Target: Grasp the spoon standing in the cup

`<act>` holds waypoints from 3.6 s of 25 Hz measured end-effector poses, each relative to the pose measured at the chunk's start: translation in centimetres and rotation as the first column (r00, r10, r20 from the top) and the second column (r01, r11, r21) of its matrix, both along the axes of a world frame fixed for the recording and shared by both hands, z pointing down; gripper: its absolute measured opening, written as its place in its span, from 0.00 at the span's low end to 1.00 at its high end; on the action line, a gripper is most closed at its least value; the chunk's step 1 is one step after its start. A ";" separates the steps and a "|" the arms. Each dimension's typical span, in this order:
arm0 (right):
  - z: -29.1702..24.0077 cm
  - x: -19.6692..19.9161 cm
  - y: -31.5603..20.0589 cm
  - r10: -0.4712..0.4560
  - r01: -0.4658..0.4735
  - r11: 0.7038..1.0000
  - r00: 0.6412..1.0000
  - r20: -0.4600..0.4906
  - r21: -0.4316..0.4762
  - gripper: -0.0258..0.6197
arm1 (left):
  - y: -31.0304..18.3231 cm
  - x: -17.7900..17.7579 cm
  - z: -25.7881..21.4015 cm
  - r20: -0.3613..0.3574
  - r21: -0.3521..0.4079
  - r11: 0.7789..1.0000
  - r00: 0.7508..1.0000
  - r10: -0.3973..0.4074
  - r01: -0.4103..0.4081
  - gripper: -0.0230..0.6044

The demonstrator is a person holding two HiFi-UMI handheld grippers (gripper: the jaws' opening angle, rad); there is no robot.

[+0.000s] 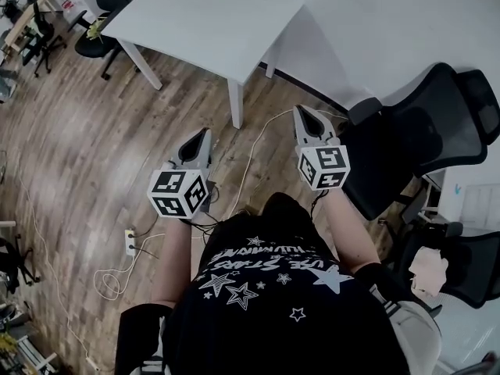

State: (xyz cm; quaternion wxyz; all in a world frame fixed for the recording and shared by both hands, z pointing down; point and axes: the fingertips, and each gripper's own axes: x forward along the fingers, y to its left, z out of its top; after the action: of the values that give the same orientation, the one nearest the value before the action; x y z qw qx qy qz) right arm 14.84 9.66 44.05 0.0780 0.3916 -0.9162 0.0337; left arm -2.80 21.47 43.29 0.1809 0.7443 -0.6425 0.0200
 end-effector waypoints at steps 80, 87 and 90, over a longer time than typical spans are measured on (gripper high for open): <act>2.3 -17.4 -47.9 0.248 -0.250 0.962 0.968 -0.034 -0.110 0.05 | -52.3 -23.5 -1.1 -0.010 -0.027 0.987 0.988 0.155 -0.155 0.05; 1.9 -19.7 -50.5 0.245 -0.251 0.962 0.967 -0.068 -0.103 0.05 | -55.6 -24.2 -1.5 -0.024 -0.011 0.979 0.979 0.202 -0.202 0.05; 1.9 -21.0 -51.7 0.232 -0.241 0.966 0.968 -0.097 -0.096 0.05 | -56.7 -24.5 -1.3 -0.043 -0.006 0.977 0.976 0.214 -0.214 0.05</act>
State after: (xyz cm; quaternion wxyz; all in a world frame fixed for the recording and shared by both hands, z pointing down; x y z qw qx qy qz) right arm -6.11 -42.00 45.97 0.1334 0.4945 -0.8556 0.0748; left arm -27.30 -35.18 41.97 0.1953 0.8084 -0.5547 0.0272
